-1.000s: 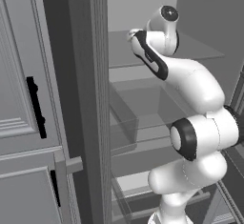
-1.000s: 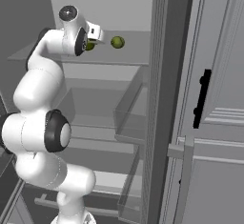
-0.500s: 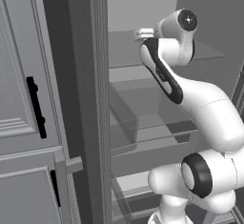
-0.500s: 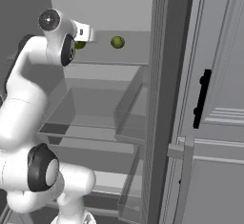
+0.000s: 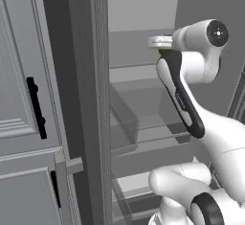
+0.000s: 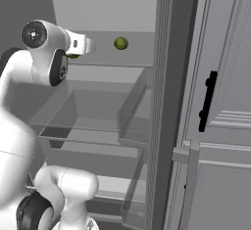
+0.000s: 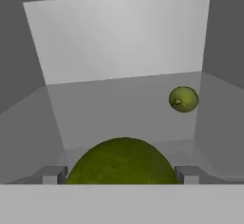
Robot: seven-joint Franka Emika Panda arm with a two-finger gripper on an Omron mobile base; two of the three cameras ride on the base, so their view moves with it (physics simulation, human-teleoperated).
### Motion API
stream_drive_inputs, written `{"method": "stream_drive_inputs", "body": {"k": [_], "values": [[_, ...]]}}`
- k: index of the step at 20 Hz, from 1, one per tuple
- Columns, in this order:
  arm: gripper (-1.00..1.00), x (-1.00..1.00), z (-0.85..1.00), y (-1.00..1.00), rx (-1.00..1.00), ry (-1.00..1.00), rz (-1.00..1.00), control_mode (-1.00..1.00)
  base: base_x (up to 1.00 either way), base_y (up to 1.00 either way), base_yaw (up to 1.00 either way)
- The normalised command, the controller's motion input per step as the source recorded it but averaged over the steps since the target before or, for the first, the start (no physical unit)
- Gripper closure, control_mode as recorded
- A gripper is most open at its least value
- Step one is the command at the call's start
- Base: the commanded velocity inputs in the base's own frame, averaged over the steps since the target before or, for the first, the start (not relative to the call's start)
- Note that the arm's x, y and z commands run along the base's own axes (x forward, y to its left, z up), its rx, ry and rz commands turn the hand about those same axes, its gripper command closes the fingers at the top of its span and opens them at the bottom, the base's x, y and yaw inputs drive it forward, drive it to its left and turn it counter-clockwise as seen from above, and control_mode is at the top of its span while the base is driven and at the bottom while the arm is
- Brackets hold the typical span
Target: Place one lime and one steak in each tupperware on the nearby counter, to pack two identical lunches.
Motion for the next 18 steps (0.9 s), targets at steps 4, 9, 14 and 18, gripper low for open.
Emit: {"method": "stream_drive_inputs", "body": {"k": [4, 9, 14, 18], "values": [[1.00, -1.00, -0.27, 0.00, -0.02, 0.34, 0.00, -1.00, 0.00, 0.00, 0.00], [1.00, -1.00, -0.94, 0.00, -0.04, 0.14, 0.00, -1.00, 0.00, 0.00, 0.00], [1.00, -1.00, -0.85, -0.01, -0.01, 0.13, 0.00, -1.00, 0.00, 0.00, 0.00], [1.00, -0.25, -0.10, -0.01, 0.00, 0.03, 0.00, 1.00, -0.75, 0.00, 0.00]]}}
